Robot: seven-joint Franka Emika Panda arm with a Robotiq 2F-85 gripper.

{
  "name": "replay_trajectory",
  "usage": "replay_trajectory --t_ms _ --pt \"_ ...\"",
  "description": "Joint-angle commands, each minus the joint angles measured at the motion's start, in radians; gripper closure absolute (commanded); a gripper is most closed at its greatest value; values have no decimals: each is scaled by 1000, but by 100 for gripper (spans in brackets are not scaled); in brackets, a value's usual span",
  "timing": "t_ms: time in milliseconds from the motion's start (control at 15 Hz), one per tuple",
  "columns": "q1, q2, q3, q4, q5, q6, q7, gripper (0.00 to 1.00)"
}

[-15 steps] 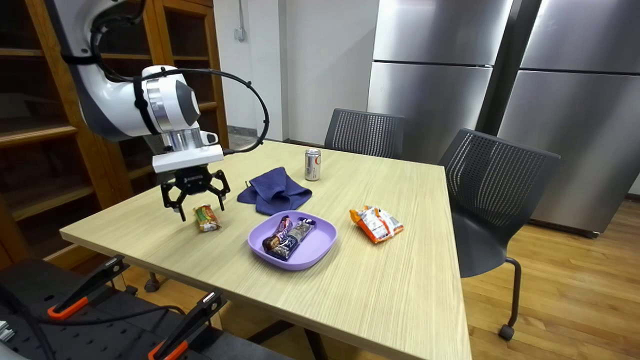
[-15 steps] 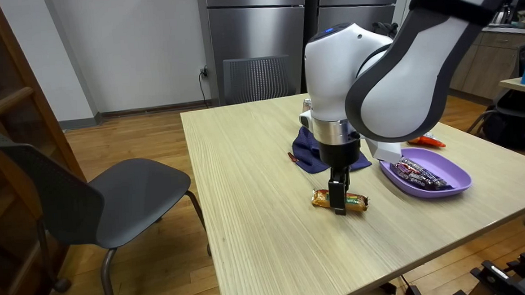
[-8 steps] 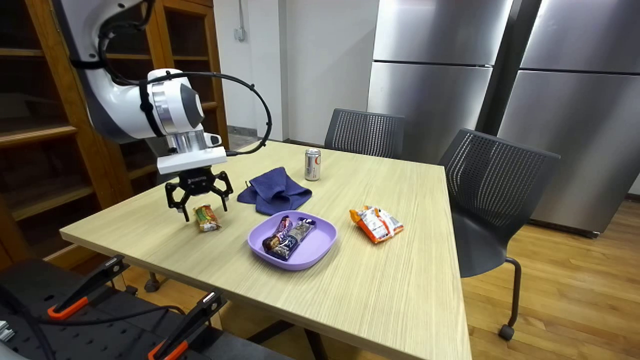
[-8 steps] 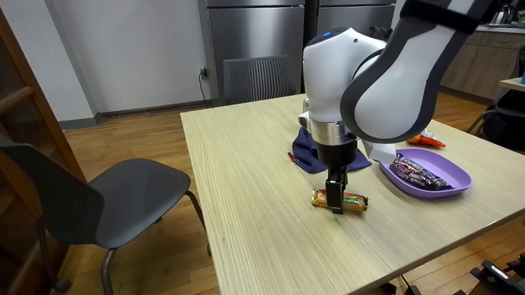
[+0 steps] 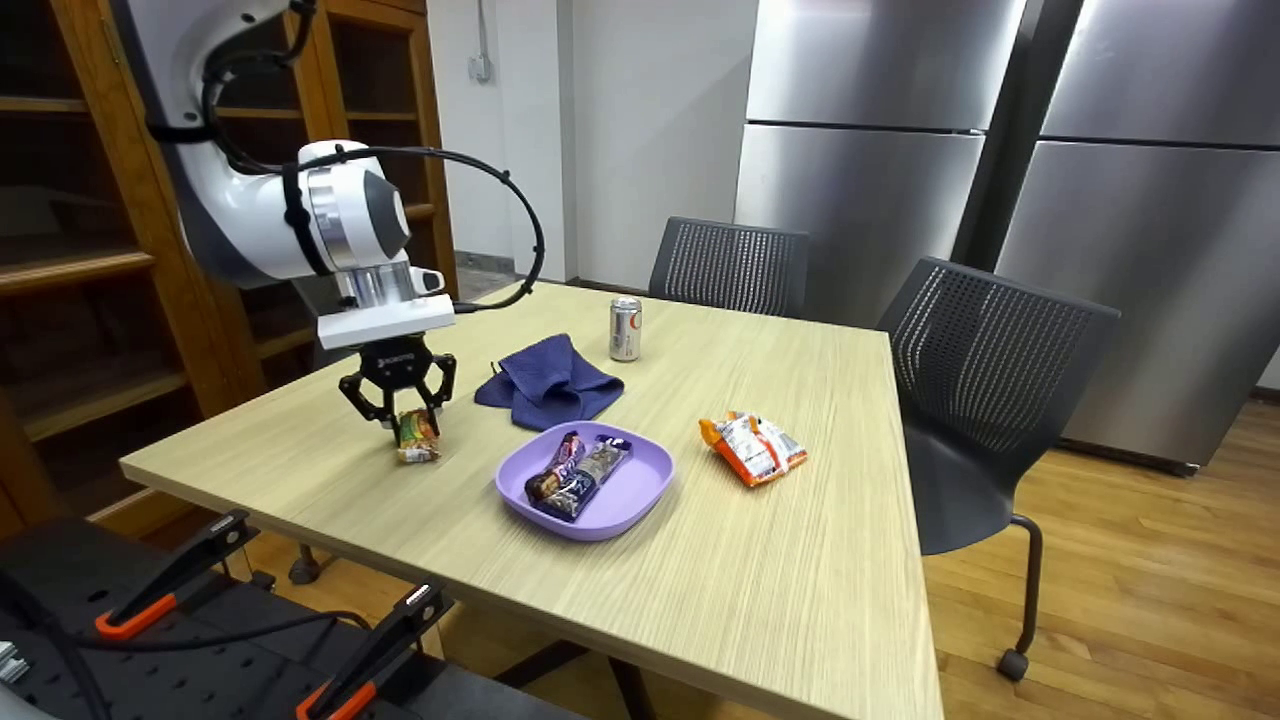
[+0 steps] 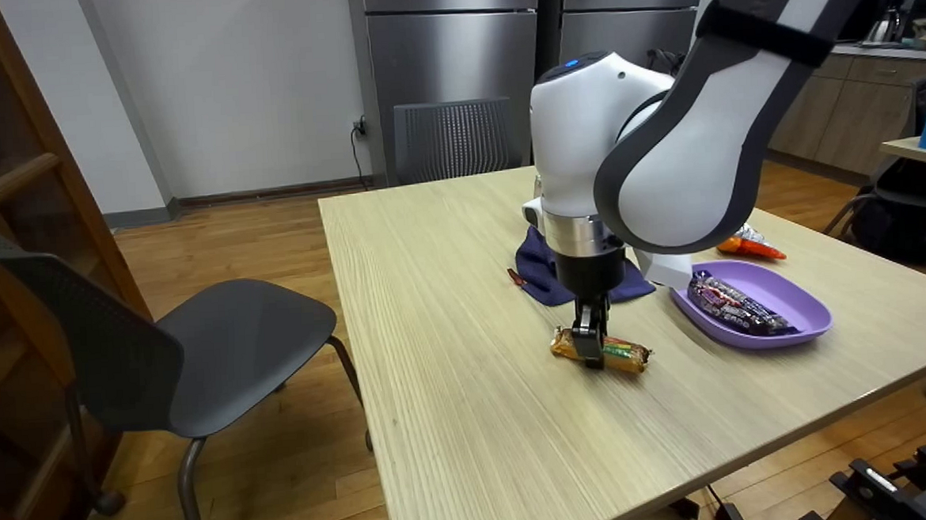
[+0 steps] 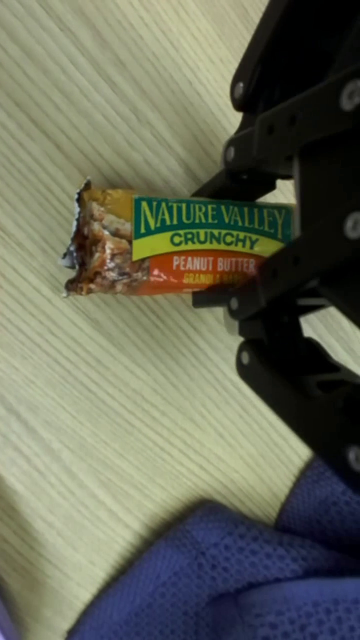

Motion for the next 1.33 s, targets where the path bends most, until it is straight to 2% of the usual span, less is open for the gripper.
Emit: replay_trajectory --t_ms 0,267,733,1267 --pt "-6 -13 1 8 9 -14 -12 83" --pt "-12 -32 -4 3 19 -14 0 83" --pt "-77 -83 20 2 120 -37 -26 83" --pt "-120 -138 7 -5 212 -31 9 83"
